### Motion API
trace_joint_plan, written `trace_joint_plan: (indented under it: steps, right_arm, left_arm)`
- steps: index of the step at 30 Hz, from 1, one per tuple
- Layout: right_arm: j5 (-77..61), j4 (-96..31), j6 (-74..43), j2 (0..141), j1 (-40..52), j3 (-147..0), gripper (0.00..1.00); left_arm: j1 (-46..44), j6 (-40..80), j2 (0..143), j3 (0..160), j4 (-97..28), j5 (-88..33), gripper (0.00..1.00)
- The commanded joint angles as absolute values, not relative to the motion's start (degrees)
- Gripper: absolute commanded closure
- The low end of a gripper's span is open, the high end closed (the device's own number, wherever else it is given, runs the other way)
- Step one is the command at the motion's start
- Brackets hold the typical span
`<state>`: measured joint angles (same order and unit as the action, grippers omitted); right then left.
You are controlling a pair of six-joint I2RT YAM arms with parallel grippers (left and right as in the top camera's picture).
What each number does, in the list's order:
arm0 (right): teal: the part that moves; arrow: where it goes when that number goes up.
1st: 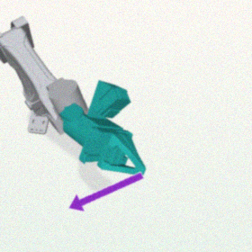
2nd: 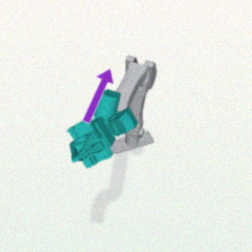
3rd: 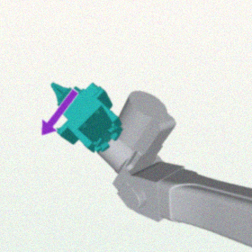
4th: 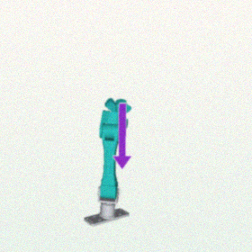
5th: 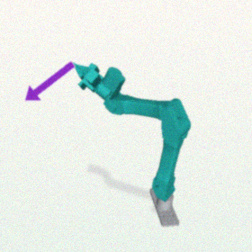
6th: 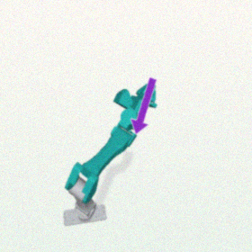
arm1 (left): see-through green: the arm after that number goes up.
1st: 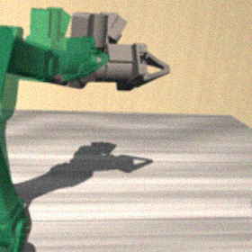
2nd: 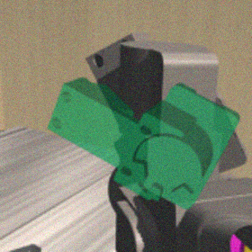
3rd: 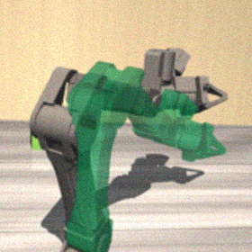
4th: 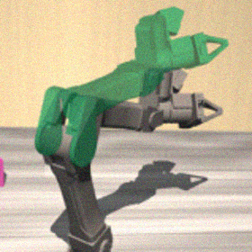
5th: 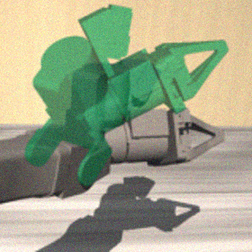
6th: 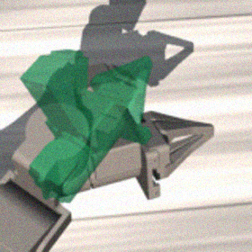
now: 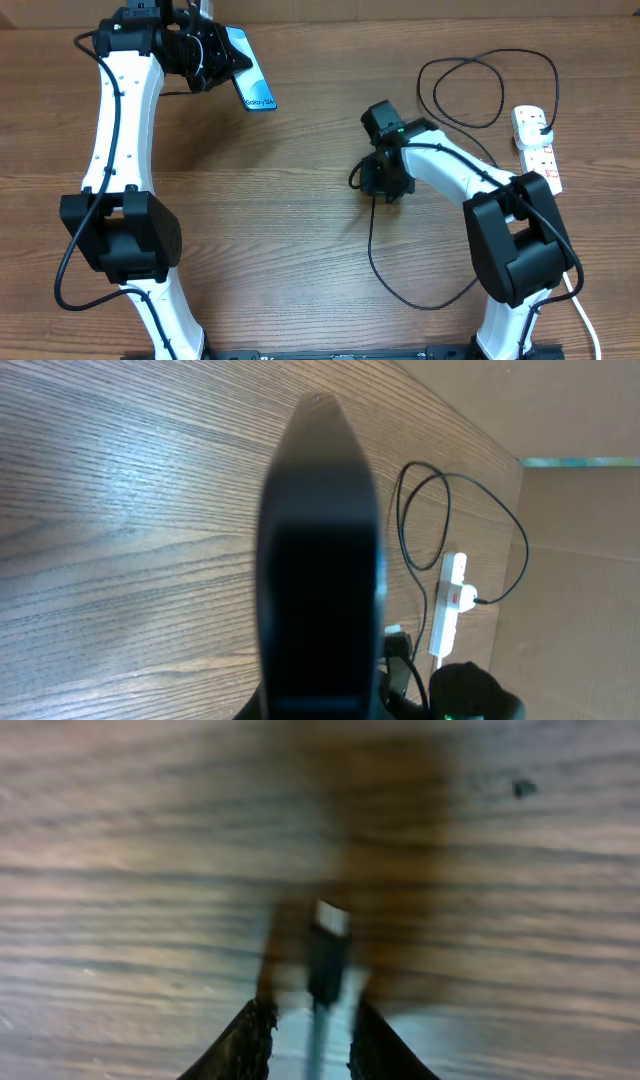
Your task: Plug charger to phone and switch on socket
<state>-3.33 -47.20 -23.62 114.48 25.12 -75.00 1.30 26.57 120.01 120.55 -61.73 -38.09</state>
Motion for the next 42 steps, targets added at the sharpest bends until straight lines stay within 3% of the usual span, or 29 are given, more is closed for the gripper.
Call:
trace_joint_plan:
  steps: [1, 5, 10, 17, 27, 30, 32, 36, 42]
  right_arm:
    - [0.8, -46.0, -27.5, 115.0, 26.0, -71.7, 0.77]
    - [4.5, -46.0, -27.7, 115.0, 25.7, -70.7, 0.85]
    - [4.4, -45.8, -27.7, 115.0, 25.3, -70.7, 0.80]
    - [1.1, -45.1, -27.7, 115.0, 25.3, -70.5, 0.90]
    - [1.2, -44.1, -27.6, 115.0, 24.9, -70.4, 0.83]
    - [1.2, -44.2, -27.7, 115.1, 24.8, -70.4, 0.96]
    - [0.8, -44.1, -27.7, 115.1, 24.3, -70.4, 0.96]
    - [-3.5, -43.8, -26.8, 115.1, 21.7, -70.5, 0.96]
    - [-25.6, -42.5, -10.3, 112.3, 14.3, -70.6, 0.96]
  left_arm:
    - [1.0, 25.9, 118.4, 121.1, -61.5, -39.0, 0.95]
    - [1.0, 25.9, 118.4, 121.1, -61.8, -39.0, 0.95]
    - [1.0, 25.9, 118.4, 121.1, -61.8, -39.0, 0.96]
    - [1.1, 25.9, 118.4, 121.1, -61.7, -40.6, 0.96]
    - [1.1, 25.4, 118.4, 121.1, -58.0, -50.5, 0.96]
    - [1.1, 23.9, 118.4, 121.1, -58.0, -52.2, 0.96]
    - [1.1, 22.6, 118.4, 121.1, -57.9, -53.9, 0.96]
    - [1.2, 20.9, 118.4, 121.1, -56.6, -57.4, 0.96]
    - [1.1, 20.9, 118.4, 121.1, -52.4, -63.8, 0.96]
